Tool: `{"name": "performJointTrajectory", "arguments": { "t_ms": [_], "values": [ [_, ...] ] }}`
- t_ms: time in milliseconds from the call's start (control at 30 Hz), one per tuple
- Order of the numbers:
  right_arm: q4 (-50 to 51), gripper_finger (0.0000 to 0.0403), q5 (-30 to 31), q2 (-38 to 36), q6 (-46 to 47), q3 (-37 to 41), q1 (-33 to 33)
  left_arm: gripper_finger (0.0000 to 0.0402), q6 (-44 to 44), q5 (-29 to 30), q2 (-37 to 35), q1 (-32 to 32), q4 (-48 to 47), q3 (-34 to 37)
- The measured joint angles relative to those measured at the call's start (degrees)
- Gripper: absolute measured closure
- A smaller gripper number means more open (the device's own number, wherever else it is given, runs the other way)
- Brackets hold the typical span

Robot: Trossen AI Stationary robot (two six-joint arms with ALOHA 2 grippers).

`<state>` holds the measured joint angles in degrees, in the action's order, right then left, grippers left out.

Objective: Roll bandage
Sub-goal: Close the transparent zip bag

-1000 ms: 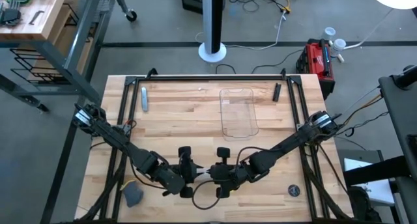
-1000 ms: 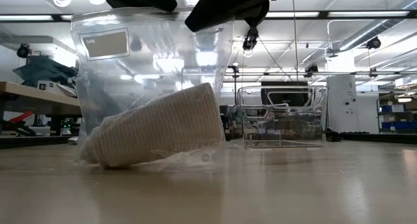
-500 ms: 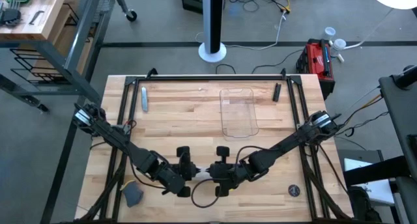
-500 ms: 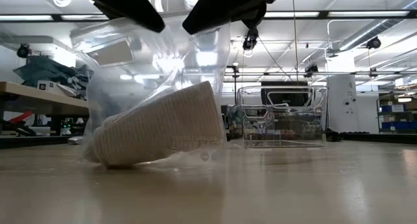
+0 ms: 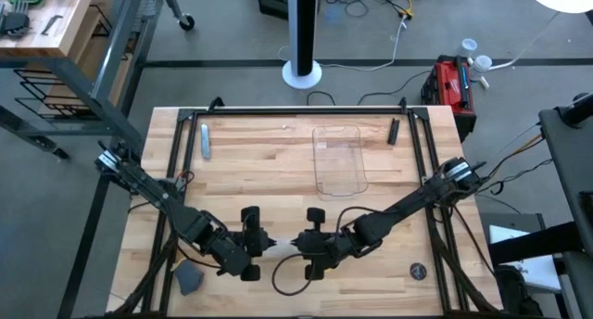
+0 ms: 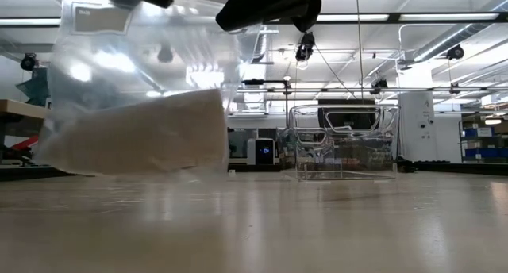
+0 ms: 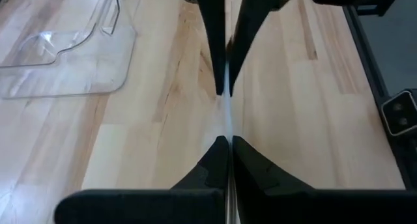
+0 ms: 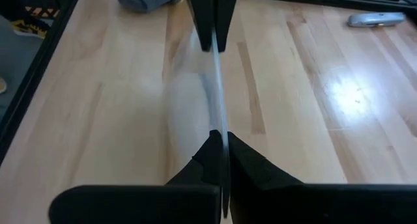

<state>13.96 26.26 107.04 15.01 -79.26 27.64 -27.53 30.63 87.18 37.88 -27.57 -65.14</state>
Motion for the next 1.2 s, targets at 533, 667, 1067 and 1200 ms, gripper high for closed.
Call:
{"name": "performJointTrajectory", "arguments": {
  "t_ms": [533,667,1067,1200],
  "values": [
    [1.0,0.0403,-1.2,0.0,0.4,0.2,0.1,0.0401,-4.9,-4.0,-0.5,1.3,-4.6,0.0],
    [3.1,0.0402,-1.0,0.0,1.9,0.1,0.1,0.0401,-5.1,-4.0,-0.5,1.3,-4.7,0.0],
    [2.8,0.0293,-1.4,-0.4,3.5,0.3,0.2,0.0401,-7.3,-4.7,-0.1,2.0,-6.0,0.1],
    [-9.1,0.0251,-1.4,-0.3,-0.7,0.2,0.7,0.0401,-5.9,-4.5,-0.1,1.8,-3.7,0.1]
  ]
}}
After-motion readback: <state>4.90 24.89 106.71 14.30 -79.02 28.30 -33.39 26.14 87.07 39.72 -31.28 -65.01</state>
